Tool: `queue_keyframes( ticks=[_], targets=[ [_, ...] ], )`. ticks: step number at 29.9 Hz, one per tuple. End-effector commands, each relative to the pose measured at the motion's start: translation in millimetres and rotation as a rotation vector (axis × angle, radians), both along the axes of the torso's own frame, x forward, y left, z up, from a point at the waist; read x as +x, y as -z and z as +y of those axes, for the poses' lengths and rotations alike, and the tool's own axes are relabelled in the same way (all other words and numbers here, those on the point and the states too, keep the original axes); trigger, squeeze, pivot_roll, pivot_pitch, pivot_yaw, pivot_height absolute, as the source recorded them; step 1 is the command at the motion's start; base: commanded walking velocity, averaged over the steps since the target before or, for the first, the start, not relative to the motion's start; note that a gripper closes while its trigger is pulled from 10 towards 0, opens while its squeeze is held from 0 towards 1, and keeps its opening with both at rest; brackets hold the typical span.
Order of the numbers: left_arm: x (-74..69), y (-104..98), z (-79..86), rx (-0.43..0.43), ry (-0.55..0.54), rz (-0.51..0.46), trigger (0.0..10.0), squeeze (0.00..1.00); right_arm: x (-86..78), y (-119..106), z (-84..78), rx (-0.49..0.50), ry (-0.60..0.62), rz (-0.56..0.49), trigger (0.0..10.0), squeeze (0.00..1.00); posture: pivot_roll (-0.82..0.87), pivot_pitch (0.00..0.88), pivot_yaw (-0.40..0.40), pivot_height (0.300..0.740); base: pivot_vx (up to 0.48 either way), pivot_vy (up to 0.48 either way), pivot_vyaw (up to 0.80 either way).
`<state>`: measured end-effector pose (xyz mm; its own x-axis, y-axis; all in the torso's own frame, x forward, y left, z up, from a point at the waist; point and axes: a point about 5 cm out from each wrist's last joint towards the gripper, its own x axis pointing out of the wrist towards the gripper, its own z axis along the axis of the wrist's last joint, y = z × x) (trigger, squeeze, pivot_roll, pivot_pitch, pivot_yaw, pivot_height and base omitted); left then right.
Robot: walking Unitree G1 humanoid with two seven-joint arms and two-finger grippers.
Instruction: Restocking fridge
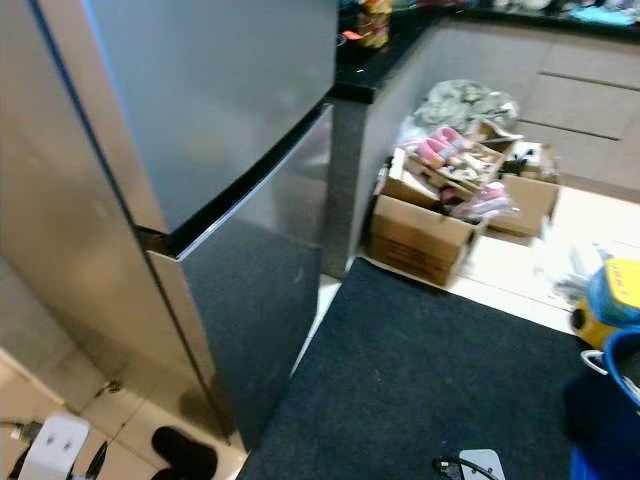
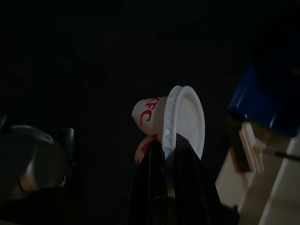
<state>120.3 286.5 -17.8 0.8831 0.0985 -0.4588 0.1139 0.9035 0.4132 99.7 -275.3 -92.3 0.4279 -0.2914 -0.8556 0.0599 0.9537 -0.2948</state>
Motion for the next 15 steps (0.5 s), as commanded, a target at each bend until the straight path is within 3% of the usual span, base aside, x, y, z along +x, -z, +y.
queue_keyframes(
  ticks=[1, 5, 9, 15],
  targets=[
    [2.5, -11.6, -3.4, -0.022, 0.026, -0.048, 0.0, 0.0, 3.1, -0.9, 0.0, 0.002, 0.014, -0.017, 10.0, 0.0, 0.05, 0.028, -0.017, 0.74, 0.0, 0.0, 0.0],
    [6.6, -21.6, -15.7, -0.086, 0.06, -0.079, 0.0, 0.0, 2.8, -0.7, 0.4, -0.001, 0.016, -0.017, 10.0, 0.0, 0.05, 0.026, -0.016, 0.74, 0.0, 0.0, 0.0],
    [20.6, -37.3, -29.7, -0.169, 0.114, -0.12, 0.0, 0.0, 2.7, -0.4, 1.3, -0.003, 0.019, -0.019, 10.0, 0.0, 0.05, 0.018, -0.017, 0.74, 0.0, 0.0, 0.0],
    [37.4, -50.0, -38.0, -0.251, 0.182, -0.14, 0.0, 0.0, 2.6, -0.1, 2.2, -0.005, 0.017, -0.019, 10.0, 0.0, 0.06, 0.017, -0.021, 0.74, 0.0, 0.0, 0.0]
  ],
)
